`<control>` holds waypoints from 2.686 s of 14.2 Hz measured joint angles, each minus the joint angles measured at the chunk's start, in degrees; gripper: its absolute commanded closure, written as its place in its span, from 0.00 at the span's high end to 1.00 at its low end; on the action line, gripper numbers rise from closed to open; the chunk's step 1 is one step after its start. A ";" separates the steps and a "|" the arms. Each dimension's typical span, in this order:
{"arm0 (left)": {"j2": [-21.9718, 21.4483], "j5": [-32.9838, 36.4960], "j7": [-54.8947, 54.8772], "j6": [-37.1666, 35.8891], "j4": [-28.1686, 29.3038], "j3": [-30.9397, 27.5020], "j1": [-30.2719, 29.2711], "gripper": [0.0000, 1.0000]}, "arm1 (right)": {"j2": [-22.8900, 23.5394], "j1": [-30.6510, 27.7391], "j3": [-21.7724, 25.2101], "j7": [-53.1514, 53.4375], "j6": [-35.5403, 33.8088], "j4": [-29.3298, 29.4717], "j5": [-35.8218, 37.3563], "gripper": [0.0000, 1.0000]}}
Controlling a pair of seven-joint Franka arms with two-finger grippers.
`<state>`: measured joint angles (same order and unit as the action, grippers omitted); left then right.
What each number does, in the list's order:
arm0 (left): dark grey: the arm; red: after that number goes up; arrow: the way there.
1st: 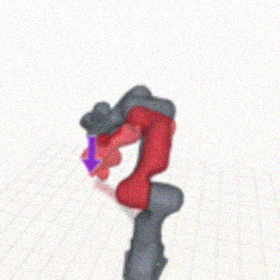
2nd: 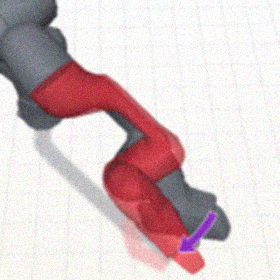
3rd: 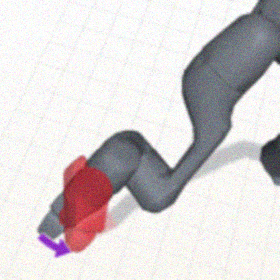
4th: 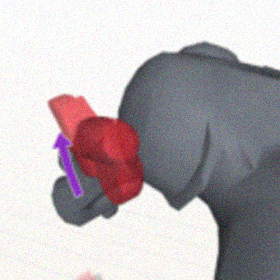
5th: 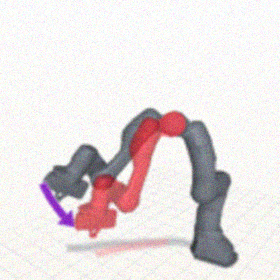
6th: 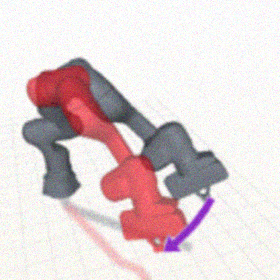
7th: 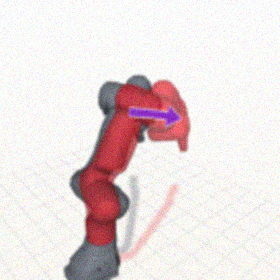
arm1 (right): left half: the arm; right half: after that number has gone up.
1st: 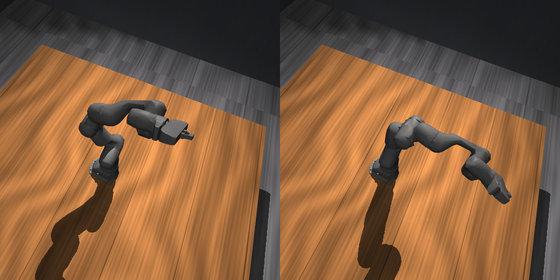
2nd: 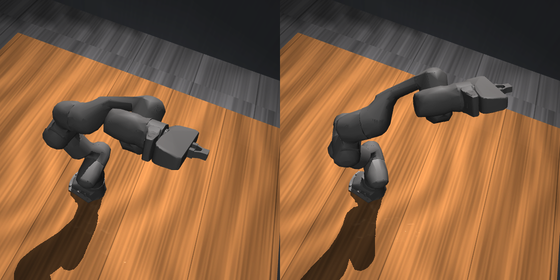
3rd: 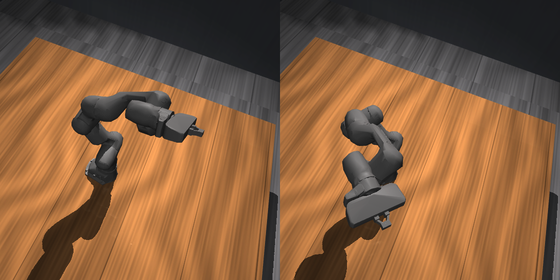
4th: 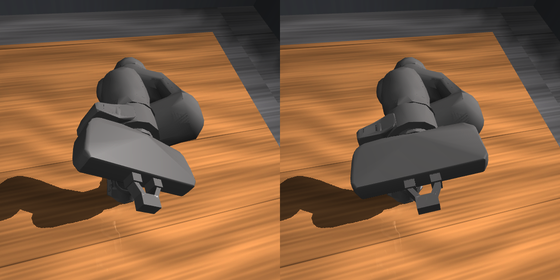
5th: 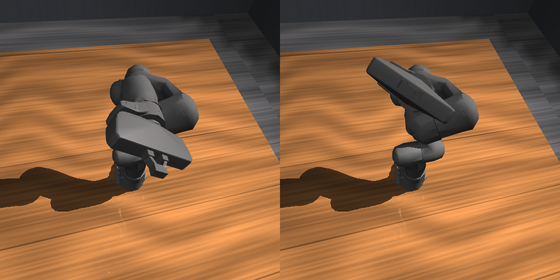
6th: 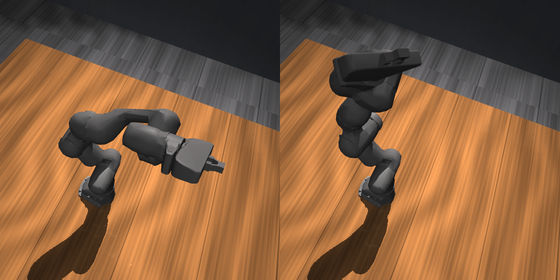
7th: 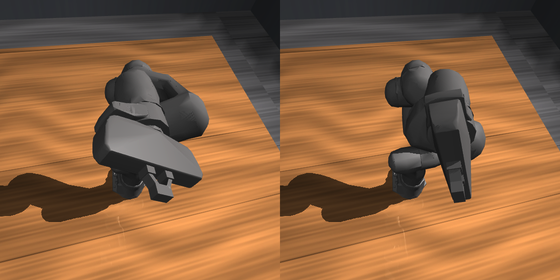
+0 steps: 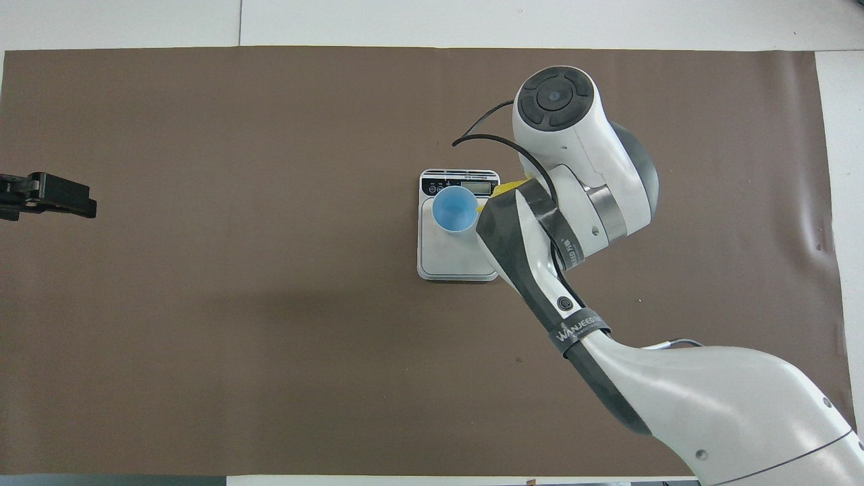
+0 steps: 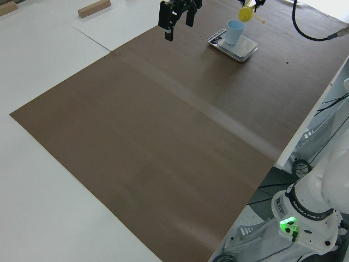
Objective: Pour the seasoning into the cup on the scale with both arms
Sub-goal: 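Tilt the yellow bottle over the blue cup with the right gripper, then raise the bottle upright and carry it away from the scale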
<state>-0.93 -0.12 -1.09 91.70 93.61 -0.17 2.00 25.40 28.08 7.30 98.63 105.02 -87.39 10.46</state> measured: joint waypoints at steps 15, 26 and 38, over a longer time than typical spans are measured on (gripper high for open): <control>0.00 0.00 0.00 0.00 0.00 0.00 0.00 1.00 | 6.56 1.15 -0.09 2.17 -9.39 10.67 1.05 0.00; 0.00 0.00 0.00 0.00 0.00 0.00 0.00 1.00 | -5.97 -21.53 0.54 -15.66 -17.05 11.02 -26.97 0.00; 0.00 0.00 0.00 -0.01 0.00 0.00 0.00 1.00 | -14.95 -48.73 0.60 -43.94 -5.98 -25.87 -74.49 0.00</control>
<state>-0.93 -0.12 -1.09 91.69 93.61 -0.17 2.00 10.44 -20.65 7.90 54.68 99.04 -113.26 -64.02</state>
